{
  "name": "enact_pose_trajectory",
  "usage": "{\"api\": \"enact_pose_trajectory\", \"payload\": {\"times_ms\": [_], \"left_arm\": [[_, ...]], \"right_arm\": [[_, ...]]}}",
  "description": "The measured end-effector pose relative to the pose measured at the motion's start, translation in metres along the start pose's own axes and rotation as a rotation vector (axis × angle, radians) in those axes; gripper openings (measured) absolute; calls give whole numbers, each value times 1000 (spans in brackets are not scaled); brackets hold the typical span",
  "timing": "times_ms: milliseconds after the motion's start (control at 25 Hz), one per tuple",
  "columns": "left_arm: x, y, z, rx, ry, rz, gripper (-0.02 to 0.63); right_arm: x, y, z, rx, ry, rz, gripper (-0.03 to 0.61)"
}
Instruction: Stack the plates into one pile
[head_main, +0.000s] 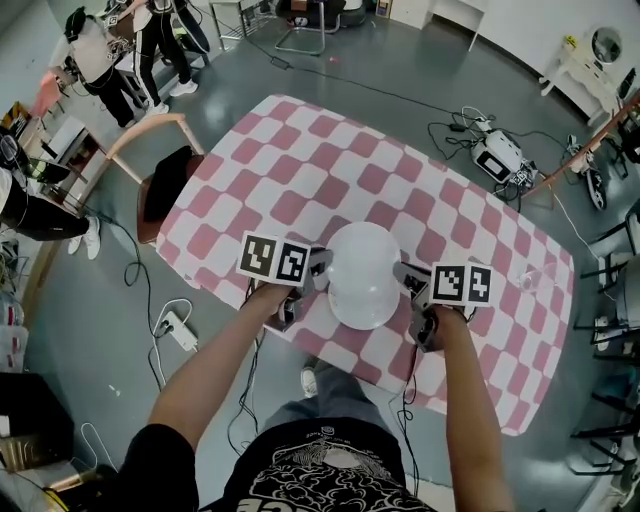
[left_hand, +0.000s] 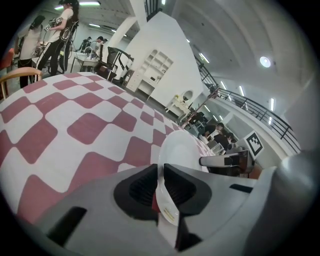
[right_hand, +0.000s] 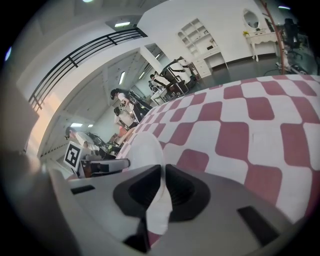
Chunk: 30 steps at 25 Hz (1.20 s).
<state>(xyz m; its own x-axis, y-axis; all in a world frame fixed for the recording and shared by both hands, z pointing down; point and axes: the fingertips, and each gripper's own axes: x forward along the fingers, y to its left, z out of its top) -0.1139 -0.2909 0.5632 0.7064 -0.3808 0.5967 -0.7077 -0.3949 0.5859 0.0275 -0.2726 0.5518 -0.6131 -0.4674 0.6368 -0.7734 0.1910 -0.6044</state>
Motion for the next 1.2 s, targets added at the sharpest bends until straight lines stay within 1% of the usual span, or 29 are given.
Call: {"api": "enact_pose_trajectory", "payload": {"times_ms": [280,520,760,1000,1120,1200], "left_arm": [[-1,-8,-32,3,58,-13,48],[5,-8,-54,15,109,2,51],[7,-8,-65,23,135,22,58],[10,-7,-75,26,136,63,64],[12,-7,-77,41,119,92,75],[12,-8,-76,53,102,111,80]], "right_arm": [[-9,-6,-37,62,27,-30,37],[-11,-14,-59,56,61,-87,40],[-9,-20,-66,30,79,-133,44],[-9,-27,-72,-85,99,-208,56],[-12,-30,-71,-94,72,-208,65],[-15,-30,-67,-87,49,-197,94]]}}
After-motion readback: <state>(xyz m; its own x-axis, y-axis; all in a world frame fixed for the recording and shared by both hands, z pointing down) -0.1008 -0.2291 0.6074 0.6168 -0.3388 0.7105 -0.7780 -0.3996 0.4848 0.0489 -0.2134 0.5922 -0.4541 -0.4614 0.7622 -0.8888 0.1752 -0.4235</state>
